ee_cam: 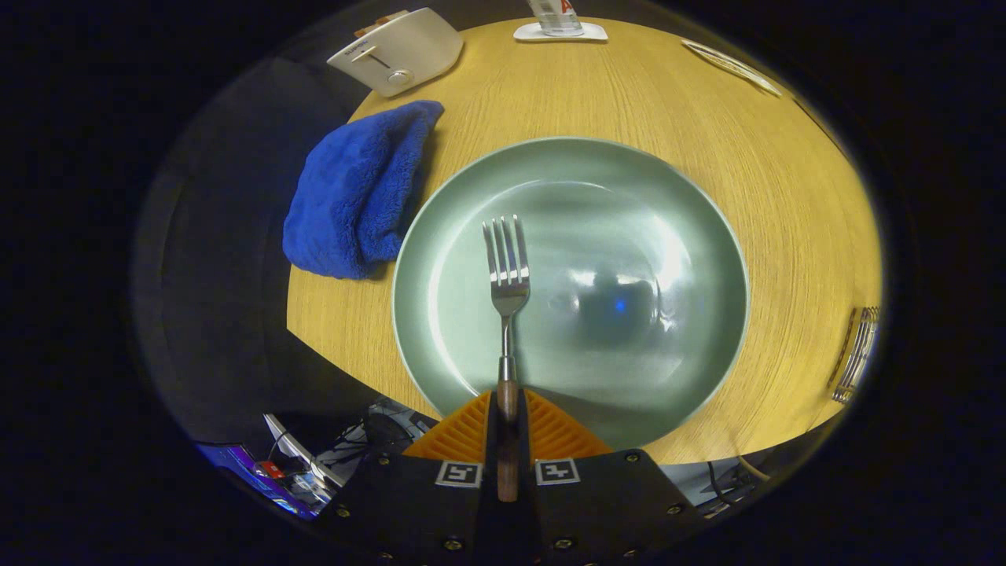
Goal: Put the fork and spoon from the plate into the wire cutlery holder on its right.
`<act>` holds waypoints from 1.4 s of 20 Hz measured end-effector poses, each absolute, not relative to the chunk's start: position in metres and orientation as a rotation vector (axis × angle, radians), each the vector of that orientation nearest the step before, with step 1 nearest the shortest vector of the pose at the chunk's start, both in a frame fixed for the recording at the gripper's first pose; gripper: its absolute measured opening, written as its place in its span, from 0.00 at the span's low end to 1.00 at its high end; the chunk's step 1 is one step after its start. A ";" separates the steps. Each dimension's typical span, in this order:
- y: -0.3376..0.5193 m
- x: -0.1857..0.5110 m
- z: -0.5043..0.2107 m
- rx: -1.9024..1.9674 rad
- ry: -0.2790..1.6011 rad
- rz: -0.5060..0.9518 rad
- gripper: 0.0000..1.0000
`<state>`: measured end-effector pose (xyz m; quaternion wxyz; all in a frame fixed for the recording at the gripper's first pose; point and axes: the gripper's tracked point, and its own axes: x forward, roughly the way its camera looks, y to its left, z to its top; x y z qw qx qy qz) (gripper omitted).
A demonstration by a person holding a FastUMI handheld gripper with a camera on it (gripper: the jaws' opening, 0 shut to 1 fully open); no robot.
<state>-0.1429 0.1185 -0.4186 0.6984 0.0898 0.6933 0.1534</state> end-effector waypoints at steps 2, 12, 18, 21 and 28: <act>0.119 -0.140 -0.419 0.208 1.532 0.335 0.11; 0.121 -0.126 -0.404 0.235 1.458 0.322 0.01; 0.103 -0.115 -0.387 0.261 1.379 0.280 0.01; 0.081 -0.109 -0.381 0.274 1.331 0.246 0.01; 0.036 -0.103 -0.355 0.325 1.220 0.138 0.01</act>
